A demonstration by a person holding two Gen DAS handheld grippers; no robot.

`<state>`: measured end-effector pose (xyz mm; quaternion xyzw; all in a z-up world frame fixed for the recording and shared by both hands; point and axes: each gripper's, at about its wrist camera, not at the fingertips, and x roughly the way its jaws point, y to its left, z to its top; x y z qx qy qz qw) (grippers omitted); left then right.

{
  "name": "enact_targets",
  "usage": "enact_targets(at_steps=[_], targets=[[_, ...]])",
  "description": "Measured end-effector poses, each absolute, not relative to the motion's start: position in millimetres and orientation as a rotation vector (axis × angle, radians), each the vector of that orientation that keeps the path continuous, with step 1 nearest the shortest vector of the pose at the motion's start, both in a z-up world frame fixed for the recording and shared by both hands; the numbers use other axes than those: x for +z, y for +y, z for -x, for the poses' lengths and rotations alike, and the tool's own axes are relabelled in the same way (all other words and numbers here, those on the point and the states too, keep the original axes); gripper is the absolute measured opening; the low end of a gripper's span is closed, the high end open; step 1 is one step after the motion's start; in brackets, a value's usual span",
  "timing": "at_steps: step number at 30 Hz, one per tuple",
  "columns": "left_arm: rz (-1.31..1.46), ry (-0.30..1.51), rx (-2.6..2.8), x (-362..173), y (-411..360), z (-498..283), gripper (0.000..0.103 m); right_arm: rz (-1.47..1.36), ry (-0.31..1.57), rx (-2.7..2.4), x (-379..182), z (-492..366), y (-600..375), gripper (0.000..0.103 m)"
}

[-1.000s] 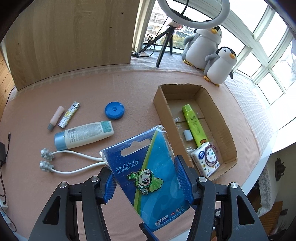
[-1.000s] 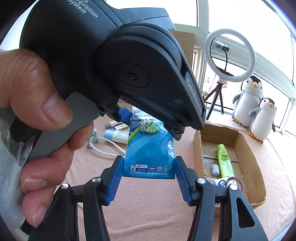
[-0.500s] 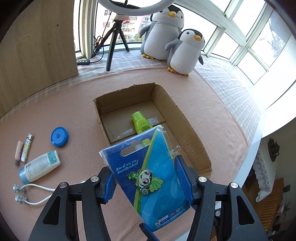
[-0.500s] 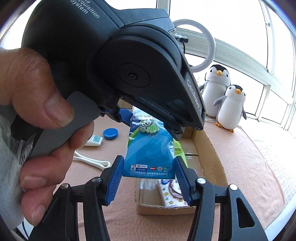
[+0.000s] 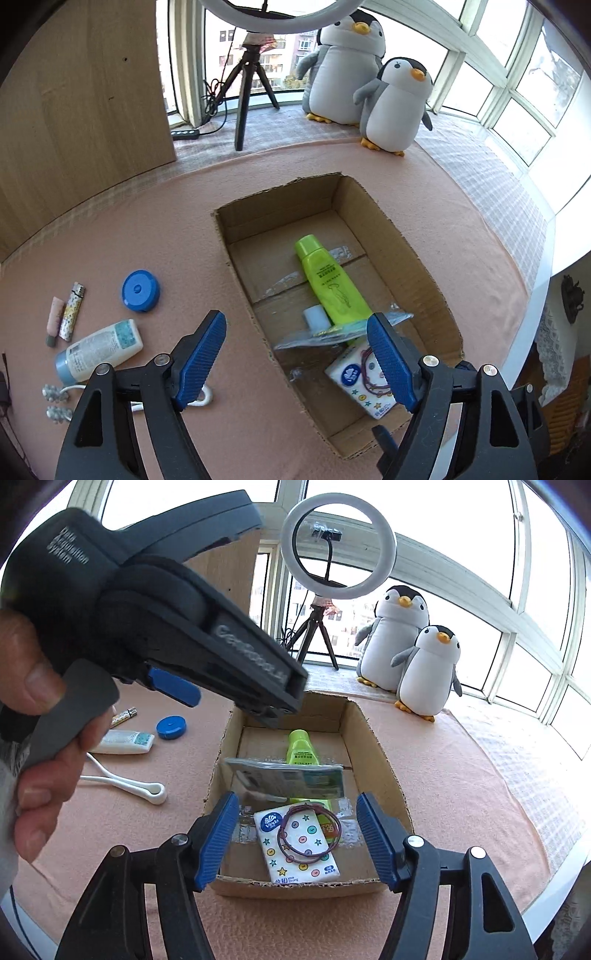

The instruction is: Organize objects

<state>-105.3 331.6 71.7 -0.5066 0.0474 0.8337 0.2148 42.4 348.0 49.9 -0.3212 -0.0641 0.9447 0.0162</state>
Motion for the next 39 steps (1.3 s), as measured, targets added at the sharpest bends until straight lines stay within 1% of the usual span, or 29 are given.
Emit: enact_targets(at_steps=[7, 12, 13, 14, 15, 19, 25, 27, 31, 32, 34, 35, 37, 39], targets=[[1.488, 0.001, 2.462, 66.8, 214.6, 103.8, 0.082, 1.009, -0.239, 2.982, 53.6, -38.8, 329.2, 0.062], [1.568, -0.101, 2.572, 59.1, 128.4, 89.0, 0.082, 1.090, -0.290, 3.064, 50.8, -37.0, 285.6, 0.064], [1.582, -0.121, 2.589, 57.3, 112.8, 85.2, 0.082, 1.119, -0.304, 3.085, 48.7, -35.5, 276.0, 0.067], [1.597, -0.142, 2.607, 55.7, 97.1, 81.0, 0.082, 1.165, -0.320, 3.102, 44.4, -31.8, 267.0, 0.073], [1.611, -0.163, 2.625, 54.2, 82.0, 76.3, 0.082, 1.237, -0.349, 3.108, 38.4, -26.3, 256.7, 0.076], [1.642, -0.246, 2.682, 52.5, 26.3, 55.0, 0.082, 1.456, -0.516, 3.106, 12.8, -8.5, 219.5, 0.076], [1.692, -0.390, 2.737, 47.2, -42.5, 19.9, 0.082, 1.574, -0.784, 3.081, -9.0, 24.6, 183.2, 0.076], [1.703, -0.417, 2.754, 45.2, -55.5, 8.3, 0.082, 1.628, -0.899, 3.042, -16.3, 38.3, 171.4, 0.081], [1.720, -0.471, 2.769, 40.9, -73.6, -9.9, 0.082, 1.747, -1.076, 2.972, -34.8, 56.8, 152.6, 0.083], [1.724, -0.487, 2.770, 39.7, -77.6, -13.3, 0.082, 1.791, -1.070, 2.953, -37.6, 57.6, 150.8, 0.083], [1.722, -0.520, 2.774, 37.7, -81.9, -17.5, 0.082, 1.902, -0.967, 2.945, -36.9, 57.0, 151.8, 0.084], [1.724, -0.533, 2.777, 36.3, -84.4, -19.3, 0.082, 1.930, -0.948, 2.938, -37.7, 51.8, 150.4, 0.085], [1.730, -0.564, 2.770, 32.4, -87.7, -20.7, 0.082, 1.957, -0.958, 2.938, -39.1, 34.2, 143.9, 0.085], [1.735, -0.579, 2.758, 27.7, -87.3, -18.3, 0.082, 2.060, -0.881, 2.951, -42.2, 12.4, 136.7, 0.084]])
